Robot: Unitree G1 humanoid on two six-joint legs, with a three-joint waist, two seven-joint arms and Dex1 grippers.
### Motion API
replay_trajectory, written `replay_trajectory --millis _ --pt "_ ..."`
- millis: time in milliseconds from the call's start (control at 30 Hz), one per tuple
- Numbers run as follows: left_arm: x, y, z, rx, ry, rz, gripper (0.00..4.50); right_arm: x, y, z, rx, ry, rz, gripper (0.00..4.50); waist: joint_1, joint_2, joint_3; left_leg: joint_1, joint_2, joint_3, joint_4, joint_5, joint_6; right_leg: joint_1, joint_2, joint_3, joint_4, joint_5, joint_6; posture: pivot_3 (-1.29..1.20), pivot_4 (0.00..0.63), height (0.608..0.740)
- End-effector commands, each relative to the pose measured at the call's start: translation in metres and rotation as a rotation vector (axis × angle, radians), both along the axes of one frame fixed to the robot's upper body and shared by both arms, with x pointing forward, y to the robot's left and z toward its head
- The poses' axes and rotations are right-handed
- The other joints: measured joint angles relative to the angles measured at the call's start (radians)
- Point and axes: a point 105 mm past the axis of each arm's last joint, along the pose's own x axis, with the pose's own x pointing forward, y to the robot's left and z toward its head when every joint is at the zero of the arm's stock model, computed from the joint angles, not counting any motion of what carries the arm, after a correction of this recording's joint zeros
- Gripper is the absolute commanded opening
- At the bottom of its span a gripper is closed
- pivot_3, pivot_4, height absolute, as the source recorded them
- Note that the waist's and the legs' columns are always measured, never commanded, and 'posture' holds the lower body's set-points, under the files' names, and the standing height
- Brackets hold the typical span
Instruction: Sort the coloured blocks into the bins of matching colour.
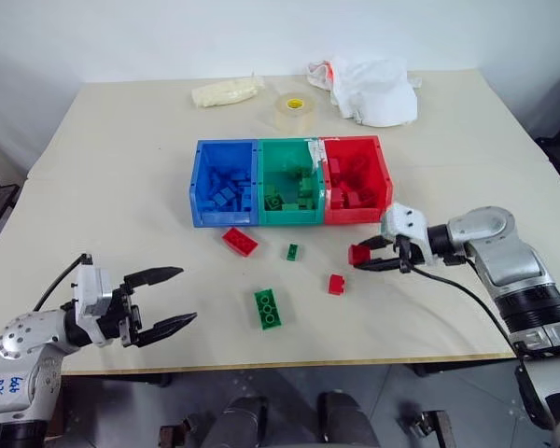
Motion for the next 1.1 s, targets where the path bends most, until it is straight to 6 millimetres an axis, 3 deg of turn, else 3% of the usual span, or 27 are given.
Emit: replay_trajectory --millis 33,200,333,433,600,633,733,833,1000,1100 --pt "0.004 0.001 0.002 0.008 -0.022 -0.014 4.5 0.014 0.005 0.049 0.094 -0.13 -0.075 1.47 -0.003 0.0 0.0 0.0 0.0 0.0 0.0 0.0 0.0 0.0 0.0 0.0 0.0 0.0 0.0 0.0 0.15 0.74" --pt "0.013 -0.003 0.002 0.002 -0.033 -0.035 4.5 0.044 0.006 0.076 0.133 -0.211 -0.167 1.47 -0.002 0.0 0.0 0.0 0.0 0.0 0.0 0.0 0.0 -0.001 0.0 0.0 0.001 0.0 0.0 0.0 0.15 0.74" --pt "0.02 -0.008 0.004 0.007 -0.052 -0.056 4.5 0.076 0.004 0.075 0.09 -0.26 -0.271 1.47 -0.006 0.0 0.0 0.0 0.0 0.0 0.0 0.0 0.0 -0.001 0.0 -0.001 0.002 0.0 0.0 0.0 0.15 0.74" --pt "0.025 -0.013 0.009 0.006 -0.082 -0.067 4.5 0.094 0.007 0.077 0.094 -0.299 -0.347 2.47 -0.02 0.0 0.0 0.0 0.0 0.0 0.0 0.0 0.0 -0.002 0.0 -0.001 0.004 0.0 0.0 0.0 0.15 0.74" --pt "0.029 -0.01 0.013 0.01 -0.096 -0.064 4.5 0.097 0.016 0.081 0.095 -0.32 -0.311 4.21 -0.034 0.0 0.0 0.0 0.0 0.0 -0.001 0.0 0.0 -0.003 0.0 -0.002 0.005 0.0 0.0 0.0 0.15 0.74" --pt "0.029 -0.01 0.013 0.011 -0.099 -0.065 4.5 0.095 0.016 0.082 0.095 -0.312 -0.288 4.48 -0.039 0.0 0.0 0.0 0.0 0.0 -0.001 0.0 0.0 -0.002 0.0 -0.002 0.005 0.0 0.0 0.0 0.15 0.74" --pt "0.028 -0.008 0.013 0.013 -0.099 -0.065 4.5 0.086 0.014 0.088 0.109 -0.319 -0.228 4.48 -0.052 0.0 0.0 0.0 0.0 0.0 -0.001 0.0 0.0 -0.002 0.0 -0.002 0.005 0.0 0.0 0.0 0.15 0.74" --pt "0.028 -0.005 0.012 0.015 -0.092 -0.063 4.5 0.064 0.012 0.087 0.121 -0.294 -0.11 4.48 -0.051 0.0 0.0 0.0 0.0 -0.001 -0.001 0.0 0.0 -0.003 0.0 -0.002 0.005 0.0 0.0 0.0 0.15 0.74" --pt "0.029 0.001 0.009 0.021 -0.078 -0.055 4.5 0.003 -0.01 0.061 0.064 -0.17 0.063 4.48 -0.037 0.0 0.0 -0.001 0.0 -0.001 0.001 -0.001 0.0 -0.003 0.0 -0.003 0.005 0.0 0.0 0.0 0.15 0.74" --pt "0.029 0.005 0.006 0.011 -0.073 -0.045 4.5 -0.021 -0.025 0.05 0.051 -0.114 0.045 4.48 -0.024 0.0 0.0 -0.001 0.0 0.0 0.002 -0.001 0.0 -0.003 -0.001 -0.003 0.005 0.0 0.0 0.0 0.15 0.74"
